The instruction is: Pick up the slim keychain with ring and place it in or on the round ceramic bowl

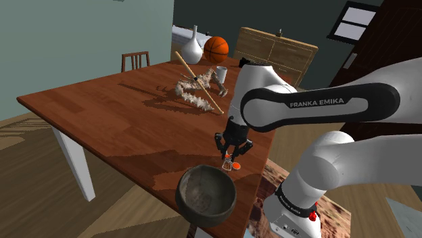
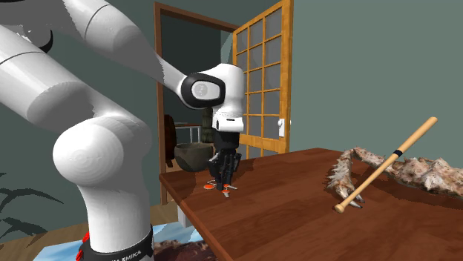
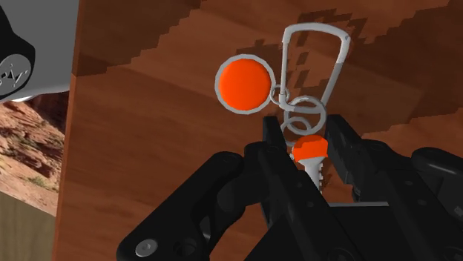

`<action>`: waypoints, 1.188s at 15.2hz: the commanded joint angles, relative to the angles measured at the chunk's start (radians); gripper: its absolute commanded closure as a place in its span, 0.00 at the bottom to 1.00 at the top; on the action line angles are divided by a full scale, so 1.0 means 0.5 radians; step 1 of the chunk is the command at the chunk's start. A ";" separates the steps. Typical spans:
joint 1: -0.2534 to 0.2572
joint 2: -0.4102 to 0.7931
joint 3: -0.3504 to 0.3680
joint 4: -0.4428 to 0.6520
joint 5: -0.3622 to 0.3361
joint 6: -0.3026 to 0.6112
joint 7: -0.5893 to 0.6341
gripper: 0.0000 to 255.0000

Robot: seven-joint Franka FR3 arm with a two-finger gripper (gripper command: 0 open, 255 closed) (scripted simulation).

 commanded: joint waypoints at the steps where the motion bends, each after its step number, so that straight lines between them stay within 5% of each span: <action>1: -0.007 -0.007 -0.009 -0.004 -0.017 -0.038 0.000 1.00; 18: -0.070 -0.240 -0.213 0.338 -0.228 -0.603 0.040 1.00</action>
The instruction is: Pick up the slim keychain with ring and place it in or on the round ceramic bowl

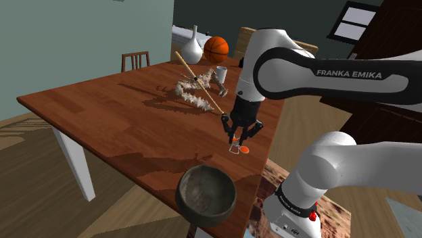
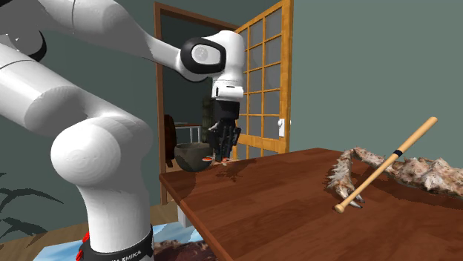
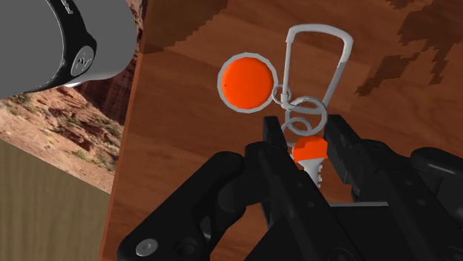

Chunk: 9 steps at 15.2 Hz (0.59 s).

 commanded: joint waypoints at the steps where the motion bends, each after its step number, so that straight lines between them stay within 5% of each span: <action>1: -0.006 -0.015 -0.020 0.043 -0.020 -0.058 0.004 1.00; 9: -0.036 -0.030 -0.095 0.244 -0.094 -0.271 0.020 1.00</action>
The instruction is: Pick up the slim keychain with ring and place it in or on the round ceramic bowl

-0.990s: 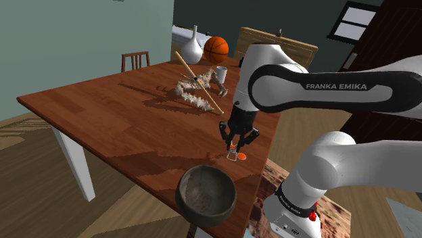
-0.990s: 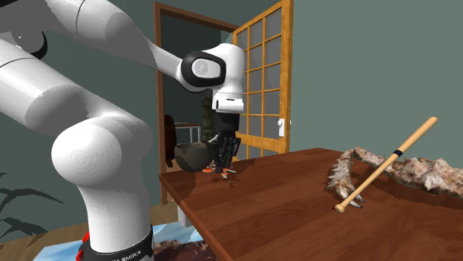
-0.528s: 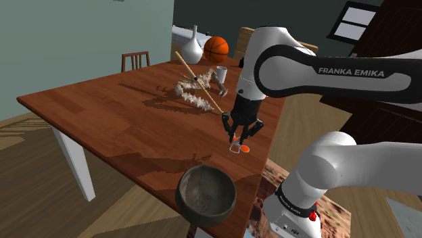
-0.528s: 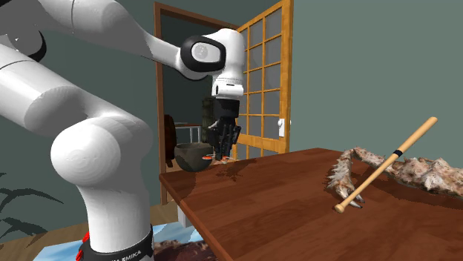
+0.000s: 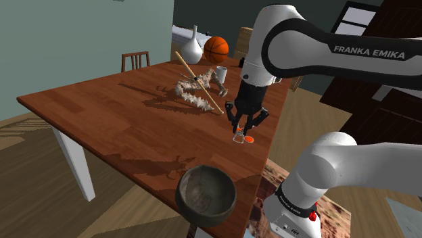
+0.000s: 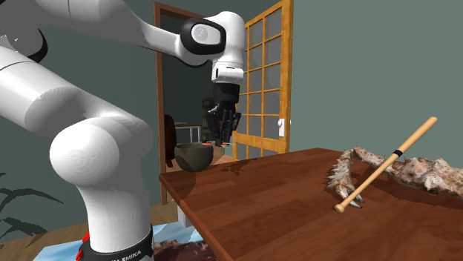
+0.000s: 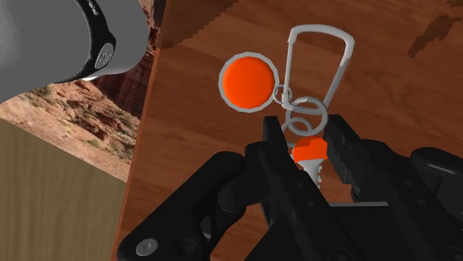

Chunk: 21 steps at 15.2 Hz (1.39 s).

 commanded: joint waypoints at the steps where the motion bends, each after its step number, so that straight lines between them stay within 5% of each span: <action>1: -0.006 0.000 -0.016 0.054 -0.016 -0.054 0.006 1.00; 6: -0.022 0.012 -0.055 0.187 -0.054 -0.174 0.016 1.00; 14: 0.119 0.052 0.324 0.361 0.262 -0.208 0.416 1.00; 21: 0.139 0.202 0.671 0.623 0.473 -0.179 0.755 1.00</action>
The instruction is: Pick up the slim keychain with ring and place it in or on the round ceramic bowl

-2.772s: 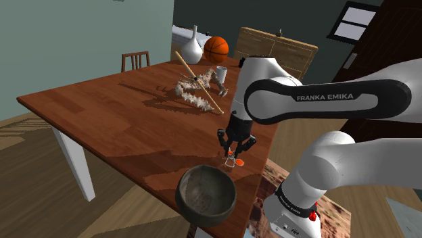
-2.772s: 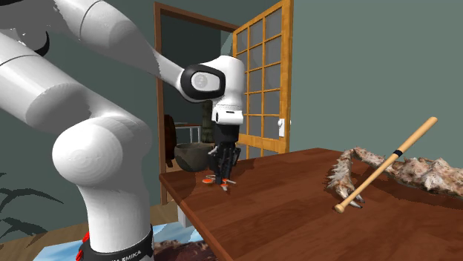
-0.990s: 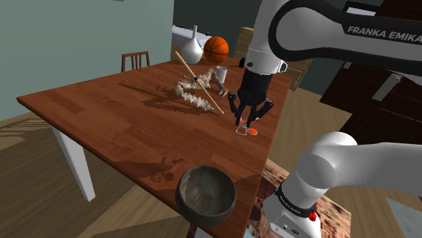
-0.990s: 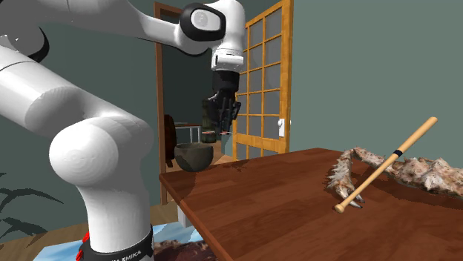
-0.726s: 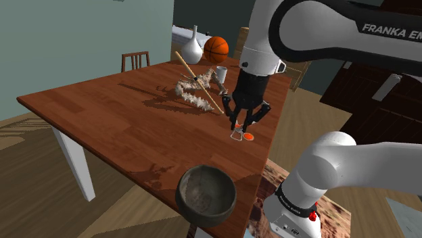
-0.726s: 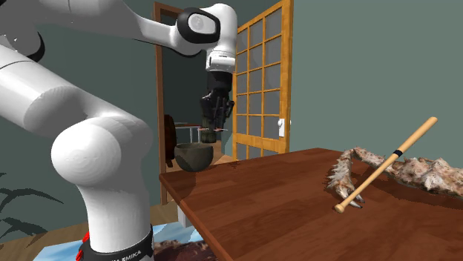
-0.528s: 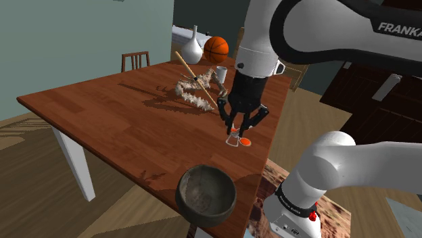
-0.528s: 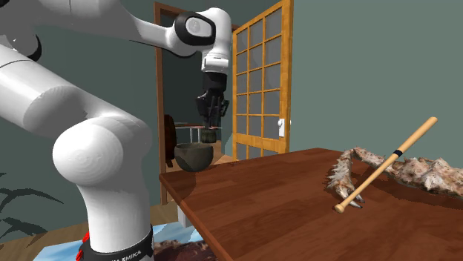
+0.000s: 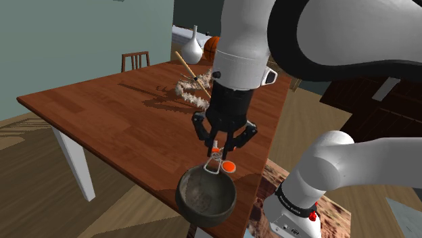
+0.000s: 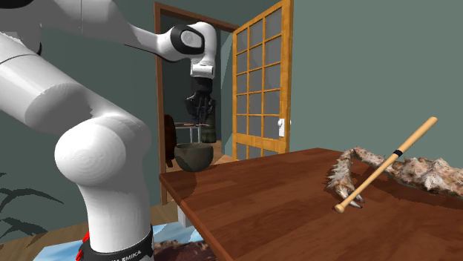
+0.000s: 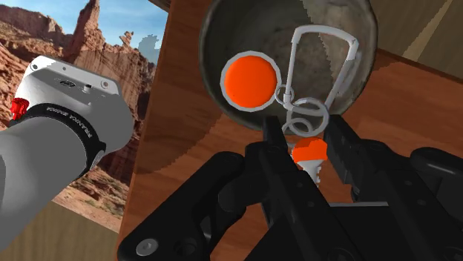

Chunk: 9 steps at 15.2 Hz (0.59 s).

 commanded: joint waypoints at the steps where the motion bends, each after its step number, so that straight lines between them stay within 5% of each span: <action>1: -0.021 0.070 0.105 0.099 0.046 0.018 0.094 1.00; 9: -0.010 0.077 0.229 -0.039 0.135 0.186 0.093 1.00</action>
